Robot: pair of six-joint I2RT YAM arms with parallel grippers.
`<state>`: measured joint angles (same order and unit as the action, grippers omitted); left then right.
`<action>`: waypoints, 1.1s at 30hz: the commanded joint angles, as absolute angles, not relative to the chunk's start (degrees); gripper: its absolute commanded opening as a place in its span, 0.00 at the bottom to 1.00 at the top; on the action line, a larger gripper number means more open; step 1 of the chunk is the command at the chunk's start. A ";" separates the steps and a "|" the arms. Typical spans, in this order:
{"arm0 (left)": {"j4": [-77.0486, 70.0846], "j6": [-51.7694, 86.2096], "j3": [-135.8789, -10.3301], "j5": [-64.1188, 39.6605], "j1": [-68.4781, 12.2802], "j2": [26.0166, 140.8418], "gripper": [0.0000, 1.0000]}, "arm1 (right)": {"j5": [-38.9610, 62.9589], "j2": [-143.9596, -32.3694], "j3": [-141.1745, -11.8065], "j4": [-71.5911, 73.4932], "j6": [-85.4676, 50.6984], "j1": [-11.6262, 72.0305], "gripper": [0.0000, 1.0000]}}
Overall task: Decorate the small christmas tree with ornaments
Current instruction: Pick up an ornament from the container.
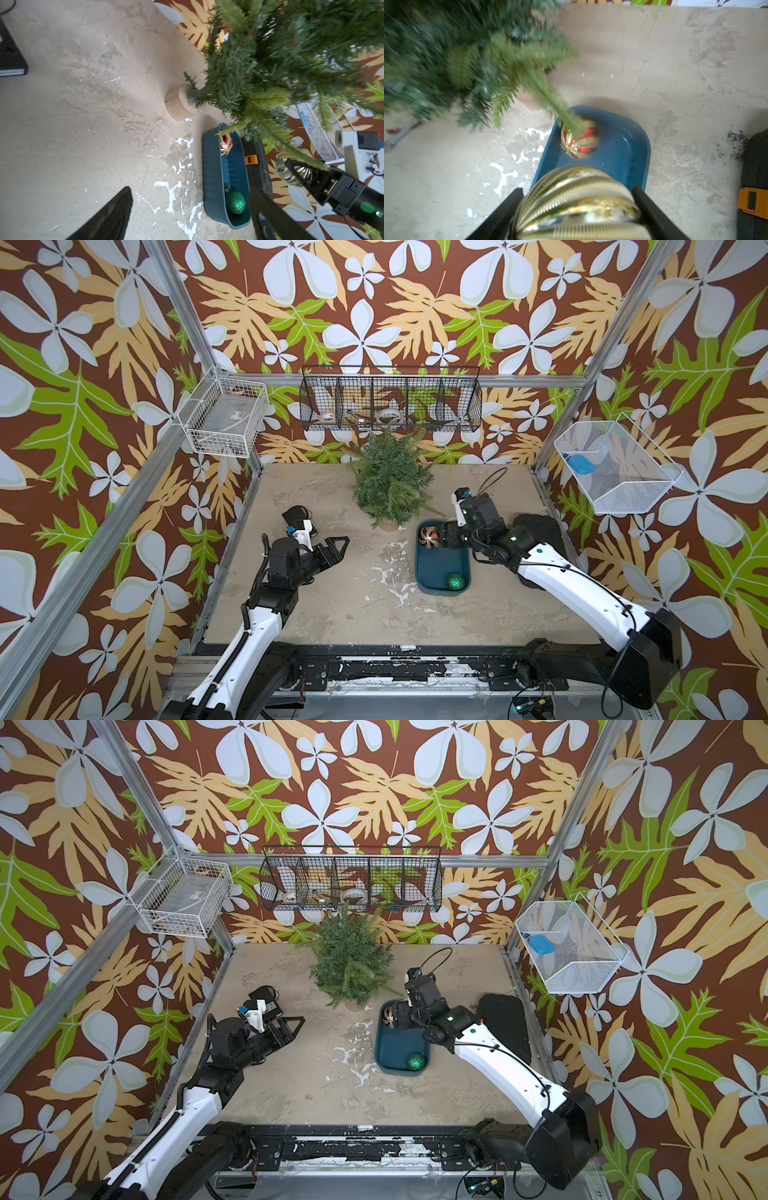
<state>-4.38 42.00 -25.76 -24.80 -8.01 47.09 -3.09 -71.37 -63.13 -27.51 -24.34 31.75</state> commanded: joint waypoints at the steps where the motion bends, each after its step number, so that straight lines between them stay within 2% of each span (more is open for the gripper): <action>1: -5.00 42.59 -27.01 -28.03 -8.06 45.93 0.86 | 4.88 -69.25 -64.99 -25.09 -27.27 30.97 0.72; 8: -8.27 45.05 -30.01 -30.61 -10.43 42.74 0.77 | 11.25 -68.04 -71.35 -25.05 -30.47 30.94 0.72; 16: -15.06 47.89 -31.61 -32.50 -13.18 40.37 0.73 | 16.08 -66.88 -75.86 -24.00 -32.87 30.94 0.71; 28: -25.90 46.09 -32.80 -22.48 -30.07 44.06 0.72 | 20.82 -66.69 -78.92 -23.73 -34.28 30.96 0.71; 33: -31.21 44.39 -33.13 -18.75 -36.45 48.29 0.67 | 23.11 -66.75 -79.71 -22.70 -35.34 31.03 0.71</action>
